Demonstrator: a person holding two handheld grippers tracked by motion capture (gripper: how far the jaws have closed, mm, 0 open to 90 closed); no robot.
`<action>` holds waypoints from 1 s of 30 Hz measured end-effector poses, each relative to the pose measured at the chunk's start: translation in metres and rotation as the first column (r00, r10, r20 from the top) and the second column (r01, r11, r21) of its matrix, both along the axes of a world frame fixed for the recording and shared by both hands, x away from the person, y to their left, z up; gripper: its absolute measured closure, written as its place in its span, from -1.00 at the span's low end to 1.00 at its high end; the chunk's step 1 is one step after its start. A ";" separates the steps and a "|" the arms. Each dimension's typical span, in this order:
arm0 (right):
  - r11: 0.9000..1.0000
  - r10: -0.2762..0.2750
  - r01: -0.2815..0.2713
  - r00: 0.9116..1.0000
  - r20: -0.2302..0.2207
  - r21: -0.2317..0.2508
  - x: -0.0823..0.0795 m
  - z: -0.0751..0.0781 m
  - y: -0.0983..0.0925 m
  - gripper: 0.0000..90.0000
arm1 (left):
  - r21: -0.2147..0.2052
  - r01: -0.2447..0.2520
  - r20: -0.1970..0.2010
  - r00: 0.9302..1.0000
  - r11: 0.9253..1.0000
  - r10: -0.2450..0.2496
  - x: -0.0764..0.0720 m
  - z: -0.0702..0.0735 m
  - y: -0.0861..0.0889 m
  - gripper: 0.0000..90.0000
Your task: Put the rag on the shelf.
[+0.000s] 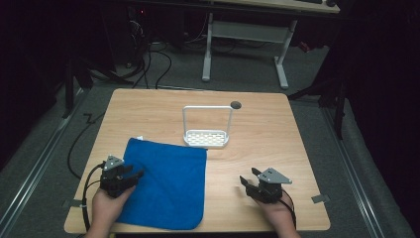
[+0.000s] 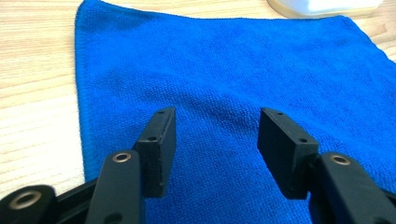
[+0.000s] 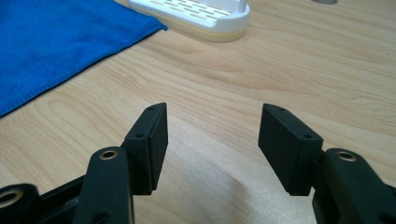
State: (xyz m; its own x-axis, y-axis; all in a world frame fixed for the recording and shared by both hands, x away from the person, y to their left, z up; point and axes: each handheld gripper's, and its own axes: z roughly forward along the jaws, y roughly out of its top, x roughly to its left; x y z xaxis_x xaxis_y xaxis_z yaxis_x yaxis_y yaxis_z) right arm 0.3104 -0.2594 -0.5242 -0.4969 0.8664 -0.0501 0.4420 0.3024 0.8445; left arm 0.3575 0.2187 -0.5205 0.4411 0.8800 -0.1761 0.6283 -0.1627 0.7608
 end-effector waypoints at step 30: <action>0.975 0.224 -0.224 0.974 0.019 -0.011 0.015 0.012 0.073 0.45 | 0.035 0.019 0.026 0.999 0.999 -0.020 -0.022 -0.003 0.009 0.21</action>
